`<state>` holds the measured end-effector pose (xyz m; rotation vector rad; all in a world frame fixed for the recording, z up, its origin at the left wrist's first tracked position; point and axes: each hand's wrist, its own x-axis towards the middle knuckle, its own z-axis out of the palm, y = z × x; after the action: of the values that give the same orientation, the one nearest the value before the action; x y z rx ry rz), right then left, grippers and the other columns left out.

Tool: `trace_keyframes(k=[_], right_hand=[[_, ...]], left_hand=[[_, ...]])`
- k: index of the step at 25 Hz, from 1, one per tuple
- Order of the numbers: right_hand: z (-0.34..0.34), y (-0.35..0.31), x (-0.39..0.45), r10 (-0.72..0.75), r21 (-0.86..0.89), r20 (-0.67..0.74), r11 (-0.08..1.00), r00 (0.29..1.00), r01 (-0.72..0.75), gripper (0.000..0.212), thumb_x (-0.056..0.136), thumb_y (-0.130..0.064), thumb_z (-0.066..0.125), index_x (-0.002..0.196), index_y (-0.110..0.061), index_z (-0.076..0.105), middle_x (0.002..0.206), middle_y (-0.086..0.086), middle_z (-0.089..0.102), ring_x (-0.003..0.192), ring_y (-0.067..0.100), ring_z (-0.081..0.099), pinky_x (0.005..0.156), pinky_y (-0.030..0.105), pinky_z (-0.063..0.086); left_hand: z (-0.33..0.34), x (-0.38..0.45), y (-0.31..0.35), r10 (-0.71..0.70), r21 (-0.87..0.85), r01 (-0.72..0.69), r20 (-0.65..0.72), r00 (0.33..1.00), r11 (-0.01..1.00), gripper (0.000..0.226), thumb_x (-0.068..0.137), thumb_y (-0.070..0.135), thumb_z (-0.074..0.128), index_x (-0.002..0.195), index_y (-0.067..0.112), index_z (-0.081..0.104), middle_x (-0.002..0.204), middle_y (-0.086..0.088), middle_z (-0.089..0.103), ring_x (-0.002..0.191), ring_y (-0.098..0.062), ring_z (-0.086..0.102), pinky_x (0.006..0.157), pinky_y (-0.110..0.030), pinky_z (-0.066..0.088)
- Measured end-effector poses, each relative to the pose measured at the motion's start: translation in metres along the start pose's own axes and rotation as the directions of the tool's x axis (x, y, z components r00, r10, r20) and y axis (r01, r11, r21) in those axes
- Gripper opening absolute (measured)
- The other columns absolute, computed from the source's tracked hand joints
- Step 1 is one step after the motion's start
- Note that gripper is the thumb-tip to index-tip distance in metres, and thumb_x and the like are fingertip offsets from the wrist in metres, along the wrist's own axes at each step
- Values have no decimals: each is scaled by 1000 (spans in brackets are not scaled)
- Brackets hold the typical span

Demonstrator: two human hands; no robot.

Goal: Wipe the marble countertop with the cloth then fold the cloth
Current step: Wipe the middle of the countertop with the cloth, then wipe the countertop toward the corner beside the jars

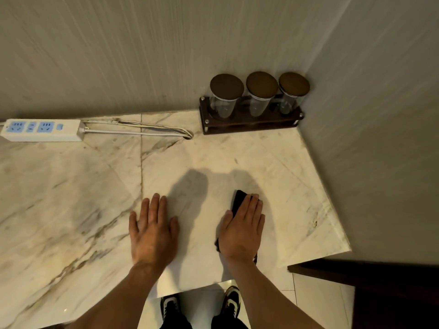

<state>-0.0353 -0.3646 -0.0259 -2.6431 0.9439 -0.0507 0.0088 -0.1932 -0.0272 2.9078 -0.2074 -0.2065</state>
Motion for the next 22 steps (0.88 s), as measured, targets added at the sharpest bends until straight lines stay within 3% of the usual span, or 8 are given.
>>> trace_keyframes(k=[5,9,13,17,22], right_hand=[[-4,13,-14,-54,-5,22,999,998,54,62,98,-30,38,148,0,16,157,17,16,145,30,13,118,45,16],[-8,26,-21,-119,-29,29,992,993,120,61,96,-34,29,146,0,24,155,16,24,143,30,22,114,46,25],[-15,52,-22,-279,-76,60,956,958,283,62,93,-36,28,145,-2,30,154,14,27,142,29,27,112,47,29],[-24,81,-13,-477,-109,148,863,866,494,62,94,-38,33,147,-6,26,157,10,21,144,26,19,117,45,22],[-41,111,16,-689,-112,283,667,668,736,60,98,-40,32,149,-9,23,158,6,14,146,22,15,112,39,14]], left_hand=[[-1,1,1,-9,-3,9,-5,1000,1000,72,87,51,5,150,18,19,160,-2,15,147,-21,5,117,-46,0],[-6,2,10,-34,-86,31,-34,999,996,63,89,42,22,145,14,31,157,-9,25,145,-27,12,117,-48,4],[-7,-1,41,26,-145,-42,-109,994,989,55,92,34,27,138,8,41,150,-18,35,141,-35,24,116,-51,11],[3,-7,80,84,-184,-102,-103,991,978,55,93,33,25,137,6,44,148,-19,39,141,-35,27,117,-50,11],[21,-5,109,68,-194,-84,-85,994,977,53,94,33,31,141,10,40,151,-12,36,143,-28,22,118,-46,8]])
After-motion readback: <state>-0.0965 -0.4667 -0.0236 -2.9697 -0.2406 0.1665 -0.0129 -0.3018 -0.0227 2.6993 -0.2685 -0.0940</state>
